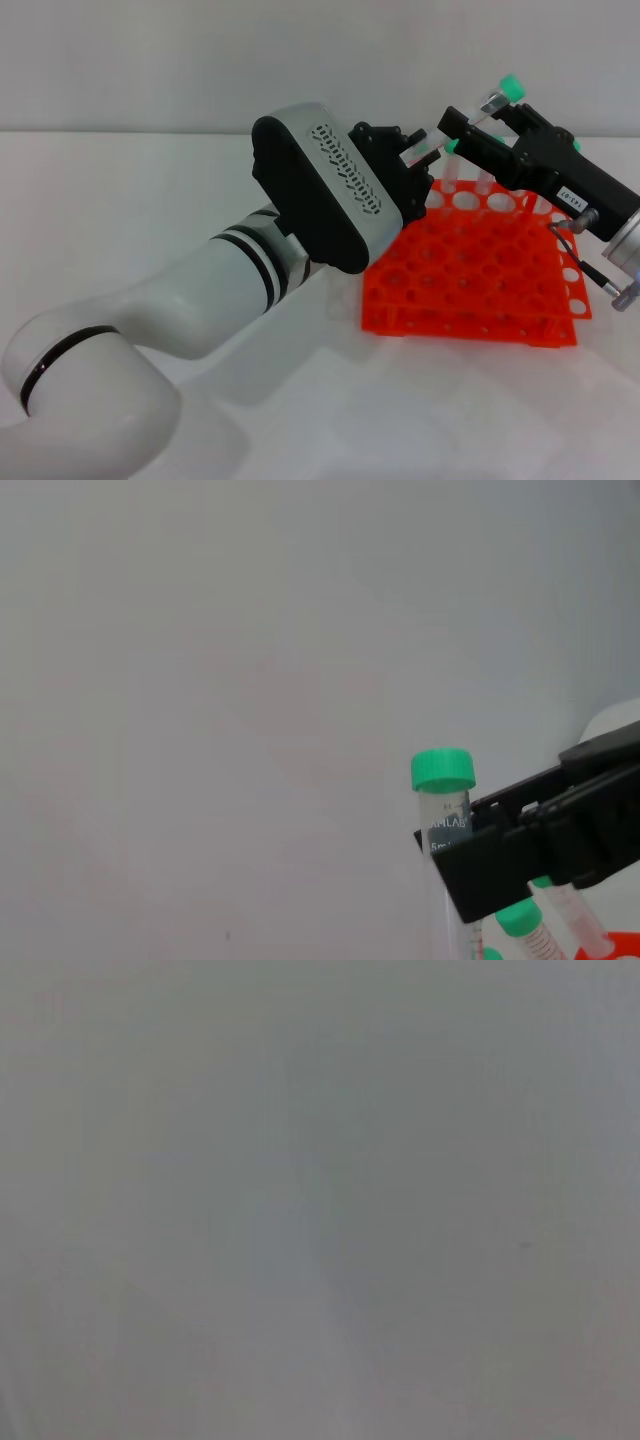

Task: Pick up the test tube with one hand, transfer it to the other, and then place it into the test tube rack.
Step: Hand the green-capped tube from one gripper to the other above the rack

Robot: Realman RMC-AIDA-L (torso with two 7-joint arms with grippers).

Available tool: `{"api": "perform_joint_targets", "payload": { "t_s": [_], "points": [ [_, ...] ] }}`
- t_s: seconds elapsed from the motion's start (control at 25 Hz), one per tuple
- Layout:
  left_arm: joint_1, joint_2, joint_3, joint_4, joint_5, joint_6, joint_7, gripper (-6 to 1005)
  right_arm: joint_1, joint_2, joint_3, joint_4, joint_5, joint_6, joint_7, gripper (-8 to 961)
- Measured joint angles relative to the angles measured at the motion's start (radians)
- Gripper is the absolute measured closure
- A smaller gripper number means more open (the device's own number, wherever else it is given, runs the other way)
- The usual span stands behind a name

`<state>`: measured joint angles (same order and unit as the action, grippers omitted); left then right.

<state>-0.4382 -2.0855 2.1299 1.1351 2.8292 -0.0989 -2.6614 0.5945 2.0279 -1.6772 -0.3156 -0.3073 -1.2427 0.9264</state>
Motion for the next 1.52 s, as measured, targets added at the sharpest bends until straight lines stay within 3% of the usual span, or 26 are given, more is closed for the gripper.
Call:
{"api": "perform_joint_targets", "payload": {
  "t_s": [0.2,0.64,1.08,1.28,1.52],
  "points": [
    [-0.004,0.001,0.011,-0.002,0.001,-0.001,0.0,820,-0.006,0.0,-0.001,-0.003,0.01,0.0,0.001,107],
    [-0.007,0.001,0.015,-0.011,0.0,-0.001,0.002,820,0.001,0.0,-0.015,0.003,0.018,0.005,0.002,301],
    [-0.005,0.001,0.017,-0.014,0.002,-0.018,0.003,821,-0.007,0.0,-0.015,0.003,0.015,-0.004,-0.028,741],
    [-0.006,0.0,0.019,-0.028,0.002,-0.033,0.008,821,-0.009,0.0,-0.017,0.002,0.014,-0.024,-0.038,762],
    [0.011,-0.001,0.034,-0.073,-0.001,-0.137,0.012,821,-0.021,0.0,-0.017,-0.005,0.018,-0.038,-0.042,762]
  ]
}}
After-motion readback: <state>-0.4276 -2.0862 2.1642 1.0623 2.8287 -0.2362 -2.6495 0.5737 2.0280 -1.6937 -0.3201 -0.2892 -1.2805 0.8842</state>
